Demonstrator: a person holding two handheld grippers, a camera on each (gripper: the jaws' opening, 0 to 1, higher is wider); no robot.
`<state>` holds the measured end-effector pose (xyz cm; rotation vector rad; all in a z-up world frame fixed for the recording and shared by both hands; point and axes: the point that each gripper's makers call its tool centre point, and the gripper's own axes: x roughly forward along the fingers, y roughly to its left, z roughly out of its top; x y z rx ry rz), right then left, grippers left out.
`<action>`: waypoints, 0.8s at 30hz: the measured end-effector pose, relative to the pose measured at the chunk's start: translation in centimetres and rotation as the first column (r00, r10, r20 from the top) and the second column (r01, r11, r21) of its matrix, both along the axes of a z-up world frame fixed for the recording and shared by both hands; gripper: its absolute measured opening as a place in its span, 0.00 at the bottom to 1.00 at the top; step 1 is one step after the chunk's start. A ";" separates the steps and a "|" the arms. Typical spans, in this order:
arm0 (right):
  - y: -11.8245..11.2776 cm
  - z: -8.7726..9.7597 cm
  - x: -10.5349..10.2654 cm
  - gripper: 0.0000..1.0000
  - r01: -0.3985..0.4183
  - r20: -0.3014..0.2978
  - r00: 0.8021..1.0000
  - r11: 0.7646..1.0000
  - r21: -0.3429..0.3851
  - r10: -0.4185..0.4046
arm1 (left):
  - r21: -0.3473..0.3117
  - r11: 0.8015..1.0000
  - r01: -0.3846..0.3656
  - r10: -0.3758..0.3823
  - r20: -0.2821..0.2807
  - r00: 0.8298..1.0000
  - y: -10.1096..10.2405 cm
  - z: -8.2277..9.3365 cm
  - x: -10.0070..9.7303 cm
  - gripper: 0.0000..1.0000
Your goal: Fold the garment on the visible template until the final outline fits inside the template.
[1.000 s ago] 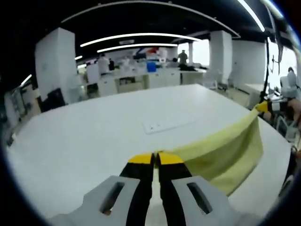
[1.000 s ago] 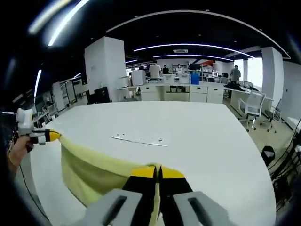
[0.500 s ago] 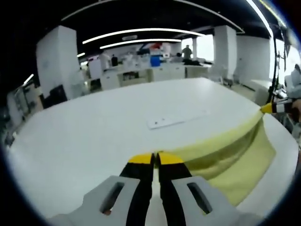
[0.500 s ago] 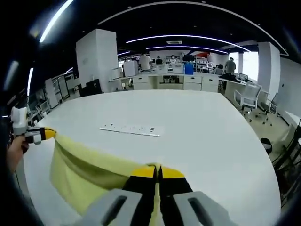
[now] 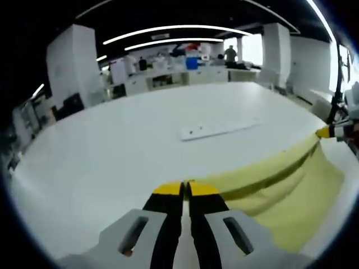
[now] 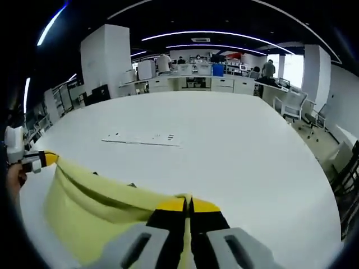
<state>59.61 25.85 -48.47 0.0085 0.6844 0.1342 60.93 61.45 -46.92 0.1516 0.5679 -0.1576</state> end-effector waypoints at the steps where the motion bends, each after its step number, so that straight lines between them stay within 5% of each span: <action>1: 0.0 -0.2 0.1 0.00 0.000 -0.001 1.000 1.000 -0.002 0.000 | 0.010 1.000 0.001 -0.001 -0.008 1.000 0.0 -0.3 0.1 0.00; 10: 0.0 -2.7 0.9 0.00 0.006 -0.038 0.999 1.000 -0.013 -0.007 | 0.001 1.000 -0.023 0.023 -0.036 0.999 0.3 -2.5 0.8 0.00; 24: -0.2 -4.6 1.5 0.00 -0.043 -0.073 0.996 0.999 -0.029 0.040 | 0.107 0.993 0.057 -0.048 -0.079 0.996 0.7 -4.5 0.5 0.00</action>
